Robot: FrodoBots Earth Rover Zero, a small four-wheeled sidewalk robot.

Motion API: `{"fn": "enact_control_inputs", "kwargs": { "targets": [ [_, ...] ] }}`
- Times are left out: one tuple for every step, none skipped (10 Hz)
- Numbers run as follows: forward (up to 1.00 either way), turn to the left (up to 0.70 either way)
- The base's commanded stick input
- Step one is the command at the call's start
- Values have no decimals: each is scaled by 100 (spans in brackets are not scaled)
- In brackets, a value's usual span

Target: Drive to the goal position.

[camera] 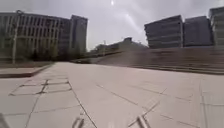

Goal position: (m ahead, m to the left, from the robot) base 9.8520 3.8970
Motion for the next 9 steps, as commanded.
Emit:
{"fn": "enact_control_inputs", "kwargs": {
  "targets": [
    [70, 0],
    [70, 0],
    [70, 0],
    [70, 0],
    [70, 0],
    [70, 13],
    [70, 27],
    [70, 27],
    [70, 27]
  ]
}}
